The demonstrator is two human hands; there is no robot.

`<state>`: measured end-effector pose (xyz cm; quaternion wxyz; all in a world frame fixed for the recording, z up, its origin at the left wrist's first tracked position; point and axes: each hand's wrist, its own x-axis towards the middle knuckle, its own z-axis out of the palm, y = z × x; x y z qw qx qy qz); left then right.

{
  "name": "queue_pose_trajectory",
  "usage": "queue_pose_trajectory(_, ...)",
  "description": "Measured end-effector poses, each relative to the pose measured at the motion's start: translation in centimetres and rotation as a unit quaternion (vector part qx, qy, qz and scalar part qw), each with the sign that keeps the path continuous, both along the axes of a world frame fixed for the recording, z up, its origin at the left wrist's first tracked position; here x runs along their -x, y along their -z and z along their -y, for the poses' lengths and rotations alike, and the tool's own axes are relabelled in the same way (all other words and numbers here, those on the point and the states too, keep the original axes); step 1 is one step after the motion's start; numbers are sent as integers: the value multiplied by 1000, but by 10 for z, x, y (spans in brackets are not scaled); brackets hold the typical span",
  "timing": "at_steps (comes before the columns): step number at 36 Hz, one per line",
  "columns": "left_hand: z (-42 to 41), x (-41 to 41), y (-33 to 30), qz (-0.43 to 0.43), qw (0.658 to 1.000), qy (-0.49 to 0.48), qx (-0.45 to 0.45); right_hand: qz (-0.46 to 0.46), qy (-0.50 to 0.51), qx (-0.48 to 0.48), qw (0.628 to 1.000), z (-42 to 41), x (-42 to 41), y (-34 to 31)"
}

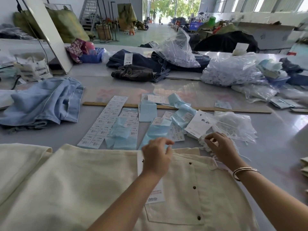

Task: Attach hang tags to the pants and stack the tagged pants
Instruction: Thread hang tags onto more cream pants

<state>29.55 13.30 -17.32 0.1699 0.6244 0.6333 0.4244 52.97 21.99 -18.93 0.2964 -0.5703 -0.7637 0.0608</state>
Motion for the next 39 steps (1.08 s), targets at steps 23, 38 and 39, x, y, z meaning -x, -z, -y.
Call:
queue_pose_trajectory(23, -54, -57, -27, 36, 996, 51, 68, 101, 81, -3, 992, 1, -35, 6)
queue_pose_trajectory(38, 41, 26, -39, -163, 981, 103, -17, -738, 8, 471, 483, 88, 121, -55)
queue_pose_trajectory(39, 49, 29, -31, -169, 980, 103, -15, -741, 18, 470, 480, 85, 124, -56)
